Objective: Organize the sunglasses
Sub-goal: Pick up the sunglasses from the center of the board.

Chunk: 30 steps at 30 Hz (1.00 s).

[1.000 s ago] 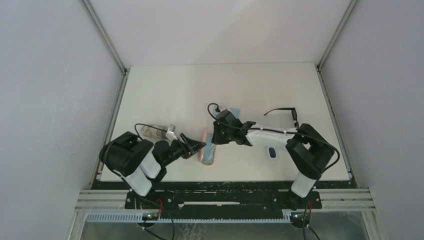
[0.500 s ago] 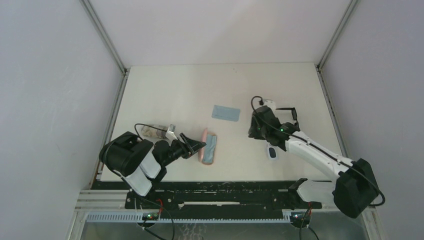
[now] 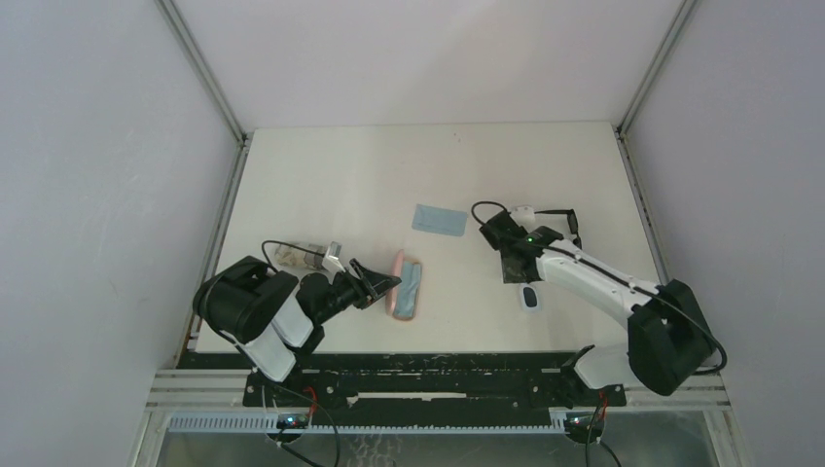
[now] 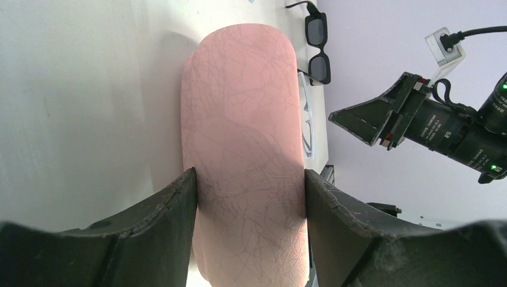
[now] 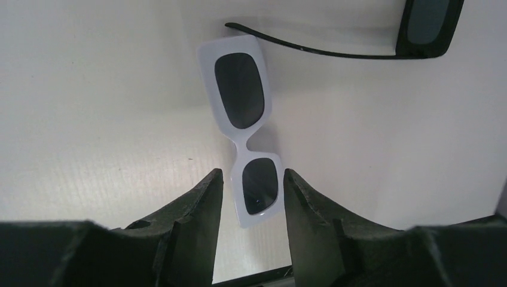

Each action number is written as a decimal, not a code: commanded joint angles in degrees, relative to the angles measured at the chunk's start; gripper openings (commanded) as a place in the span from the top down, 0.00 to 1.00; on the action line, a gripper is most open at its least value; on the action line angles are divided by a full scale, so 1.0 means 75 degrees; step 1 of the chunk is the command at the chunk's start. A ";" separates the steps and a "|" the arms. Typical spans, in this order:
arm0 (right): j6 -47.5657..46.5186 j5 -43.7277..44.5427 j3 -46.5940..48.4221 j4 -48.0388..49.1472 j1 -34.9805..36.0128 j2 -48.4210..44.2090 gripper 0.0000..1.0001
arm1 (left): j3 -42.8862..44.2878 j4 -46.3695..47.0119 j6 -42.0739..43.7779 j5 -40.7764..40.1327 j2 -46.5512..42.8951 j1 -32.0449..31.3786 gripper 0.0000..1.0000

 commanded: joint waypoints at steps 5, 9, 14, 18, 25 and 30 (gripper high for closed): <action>-0.0455 0.1365 0.0969 -0.0471 0.0637 0.1384 0.60 | 0.0229 0.0491 -0.0108 0.0142 -0.0036 -0.0004 0.85; -0.0584 0.1639 0.1133 -0.0574 0.0675 0.1995 0.61 | 0.0229 0.0485 -0.0110 0.0129 -0.0028 -0.0011 0.85; -0.0647 0.1824 0.1215 -0.0588 0.0699 0.2497 0.65 | 0.0241 0.0487 -0.0119 0.0119 0.0005 -0.0005 0.85; -0.0697 0.1756 0.1209 -0.0562 0.0700 0.2663 0.67 | 0.0262 0.0486 -0.0118 0.0134 0.0041 -0.0002 0.85; -0.0753 0.1769 0.1221 -0.0498 0.0695 0.2867 0.70 | 0.0275 0.0486 -0.0115 0.0151 0.0080 0.0005 0.85; -0.0830 0.1696 0.1232 -0.0483 0.0699 0.2886 0.68 | 0.0309 0.0486 -0.0118 0.0169 0.0104 0.0007 0.85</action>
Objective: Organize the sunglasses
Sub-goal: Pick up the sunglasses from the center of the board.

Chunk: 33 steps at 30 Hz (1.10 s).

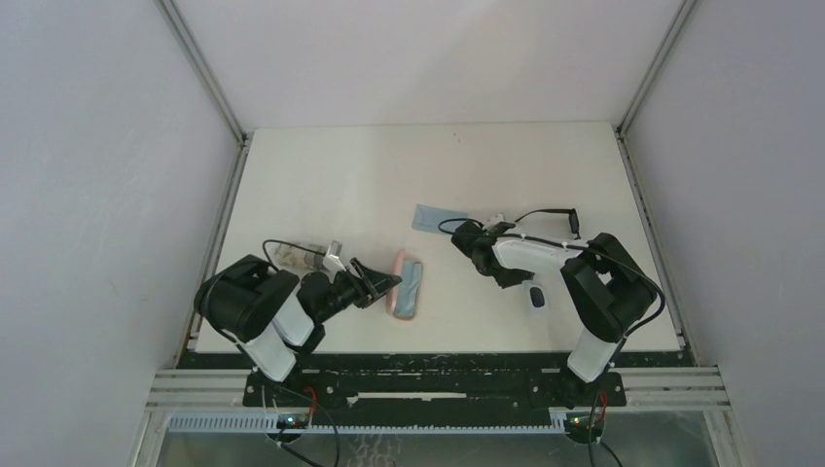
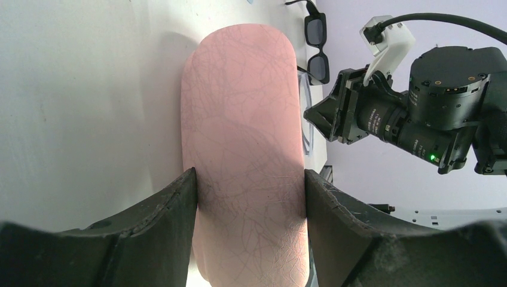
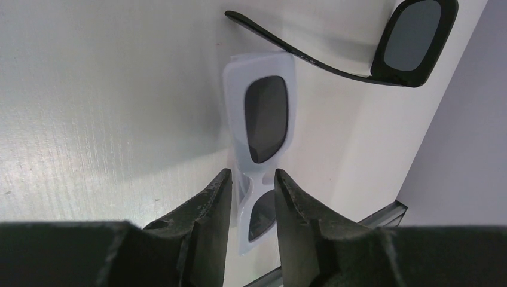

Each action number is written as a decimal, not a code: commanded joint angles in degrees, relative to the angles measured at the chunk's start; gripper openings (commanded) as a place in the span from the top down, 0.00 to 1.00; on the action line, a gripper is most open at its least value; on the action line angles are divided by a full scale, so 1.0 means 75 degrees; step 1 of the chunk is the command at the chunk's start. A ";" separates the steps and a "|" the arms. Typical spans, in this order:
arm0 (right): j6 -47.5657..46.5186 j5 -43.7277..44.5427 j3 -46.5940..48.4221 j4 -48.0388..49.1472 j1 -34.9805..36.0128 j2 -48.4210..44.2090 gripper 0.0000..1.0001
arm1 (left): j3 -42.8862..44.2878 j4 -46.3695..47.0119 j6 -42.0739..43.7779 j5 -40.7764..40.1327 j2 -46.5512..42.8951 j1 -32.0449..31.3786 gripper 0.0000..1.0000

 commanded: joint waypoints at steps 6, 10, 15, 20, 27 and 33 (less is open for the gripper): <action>-0.0122 0.0235 0.0276 -0.0030 0.0059 -0.0070 0.66 | 0.0241 0.0489 -0.0066 0.0156 0.0077 0.0007 0.86; -0.0095 0.0277 0.0299 -0.0088 -0.0013 -0.0037 0.67 | 0.0231 0.0492 -0.0057 0.0146 0.0067 0.0007 0.86; -0.0197 0.0375 0.0357 -0.0190 -0.0050 0.0109 0.66 | 0.0229 0.0489 -0.0068 0.0157 0.0049 0.0018 0.86; -0.0313 0.0189 0.0413 -0.0180 -0.0073 0.0300 0.65 | 0.0217 0.0488 -0.0066 0.0158 0.0055 0.0024 0.86; -0.0185 0.0380 0.0452 -0.0255 -0.0191 0.0385 0.67 | 0.0214 0.0489 -0.0060 0.0191 0.0066 0.0065 0.86; -0.0182 0.0491 0.0452 -0.0200 -0.0251 0.0288 0.74 | 0.0242 0.0489 -0.0045 0.0222 0.0112 0.0065 0.86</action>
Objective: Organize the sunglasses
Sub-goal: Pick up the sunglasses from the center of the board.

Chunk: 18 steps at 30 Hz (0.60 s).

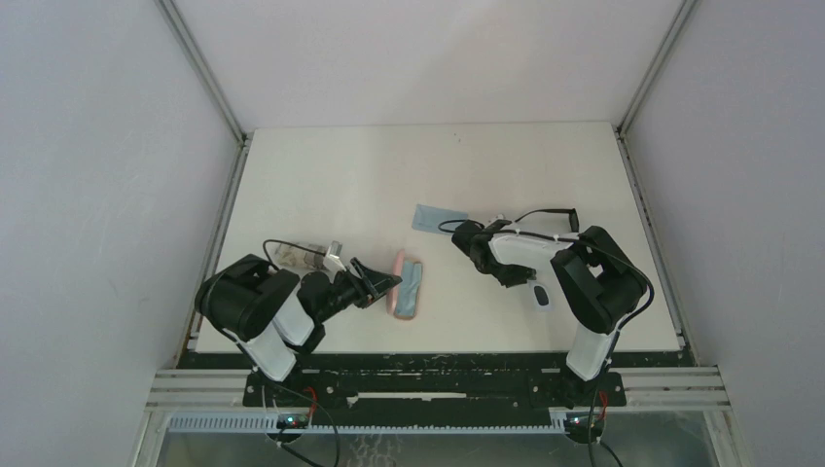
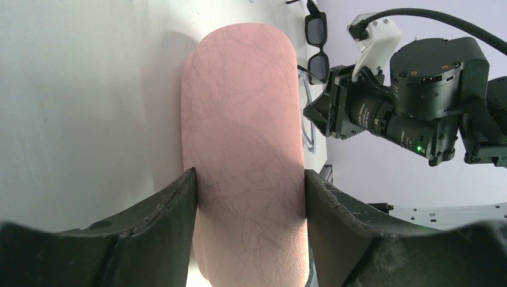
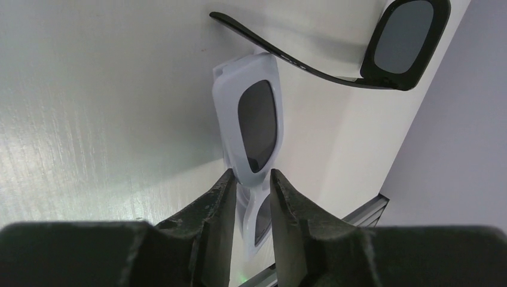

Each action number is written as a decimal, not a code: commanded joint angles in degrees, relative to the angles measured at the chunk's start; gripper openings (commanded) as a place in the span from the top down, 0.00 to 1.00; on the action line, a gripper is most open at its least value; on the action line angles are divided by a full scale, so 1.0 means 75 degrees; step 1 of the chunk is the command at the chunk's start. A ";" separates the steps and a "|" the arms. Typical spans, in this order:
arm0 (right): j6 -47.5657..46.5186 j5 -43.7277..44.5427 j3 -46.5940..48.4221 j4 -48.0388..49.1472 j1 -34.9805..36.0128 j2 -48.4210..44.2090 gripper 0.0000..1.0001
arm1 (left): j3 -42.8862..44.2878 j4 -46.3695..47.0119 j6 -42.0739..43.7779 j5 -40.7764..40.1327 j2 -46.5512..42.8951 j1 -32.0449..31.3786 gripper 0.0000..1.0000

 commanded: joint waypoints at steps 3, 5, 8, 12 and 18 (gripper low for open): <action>-0.0002 0.0261 0.0274 0.0000 -0.0053 -0.0198 0.79 | 0.0211 0.0483 -0.0052 0.0187 0.0070 0.0043 0.86; -0.0003 0.0238 0.0281 0.0010 -0.0054 -0.0196 0.83 | 0.0197 0.0483 -0.0056 0.0187 0.0072 0.0042 0.86; -0.0040 0.0224 0.0263 0.0055 -0.0022 -0.0217 0.89 | 0.0194 0.0483 -0.0035 0.0188 0.0068 0.0042 0.86; -0.0037 0.0290 0.0260 0.0066 0.0036 -0.0308 0.95 | 0.0205 0.0484 -0.0036 0.0201 0.0073 0.0054 0.86; -0.0032 0.0257 0.0280 0.0072 0.0213 -0.0777 1.00 | 0.0188 0.0489 -0.0045 0.0204 0.0015 0.0070 0.86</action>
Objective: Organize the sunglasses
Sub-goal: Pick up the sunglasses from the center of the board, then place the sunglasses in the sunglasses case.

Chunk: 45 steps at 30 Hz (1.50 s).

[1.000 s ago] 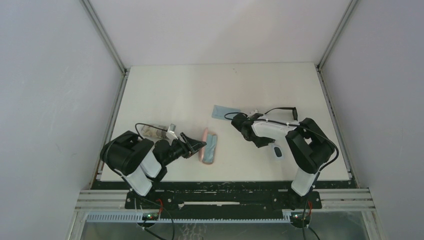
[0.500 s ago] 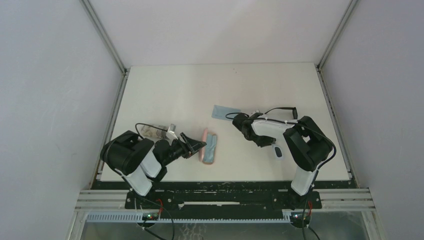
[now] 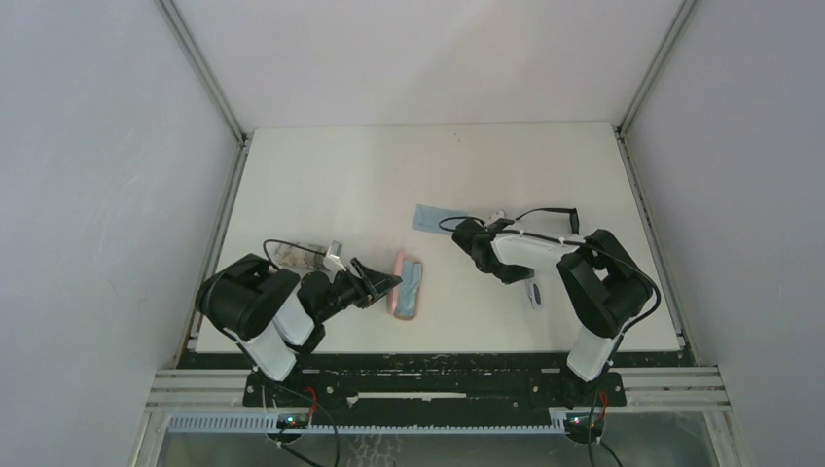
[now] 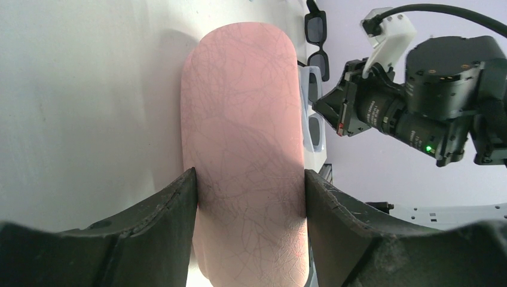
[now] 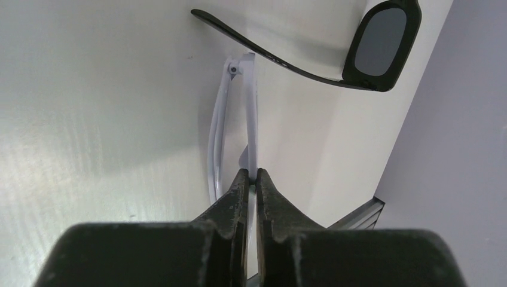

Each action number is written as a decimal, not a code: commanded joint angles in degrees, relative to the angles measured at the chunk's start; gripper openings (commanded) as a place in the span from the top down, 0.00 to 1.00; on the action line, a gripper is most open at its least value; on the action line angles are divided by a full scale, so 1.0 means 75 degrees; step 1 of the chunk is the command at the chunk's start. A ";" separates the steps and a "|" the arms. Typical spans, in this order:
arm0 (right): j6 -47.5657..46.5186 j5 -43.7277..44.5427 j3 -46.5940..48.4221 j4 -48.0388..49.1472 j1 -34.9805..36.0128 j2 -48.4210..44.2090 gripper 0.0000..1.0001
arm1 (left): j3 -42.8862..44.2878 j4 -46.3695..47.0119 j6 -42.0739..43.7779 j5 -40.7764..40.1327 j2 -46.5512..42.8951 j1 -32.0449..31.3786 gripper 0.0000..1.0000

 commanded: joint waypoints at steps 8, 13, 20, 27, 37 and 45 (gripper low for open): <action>-0.0051 -0.1339 0.0221 0.0608 0.0261 -0.2064 1.00 | 0.0194 0.0445 -0.0075 0.0148 -0.0066 0.0061 0.86; -0.0030 -0.2635 -0.0100 0.1349 -0.0123 -0.2792 1.00 | 0.0188 0.0445 -0.0085 0.0146 -0.0080 0.0062 0.87; 0.0535 -0.6127 -0.1341 0.3546 -0.1193 -0.3718 1.00 | 0.0170 0.0447 -0.0066 0.0133 -0.0173 0.0056 0.87; 0.1915 -0.8282 -0.2393 0.6095 -0.1430 -0.3927 1.00 | 0.0139 0.0434 -0.0067 0.0086 -0.0209 0.0068 0.88; 0.4297 -0.8505 -0.3325 0.9430 -0.0647 -0.2960 1.00 | 0.0102 0.0445 -0.0197 -0.0108 -0.0162 0.0062 0.91; 0.5264 -0.8566 -0.3426 1.1350 -0.0196 -0.1762 1.00 | 0.0076 0.0439 -0.0191 -0.0109 -0.0173 0.0061 0.91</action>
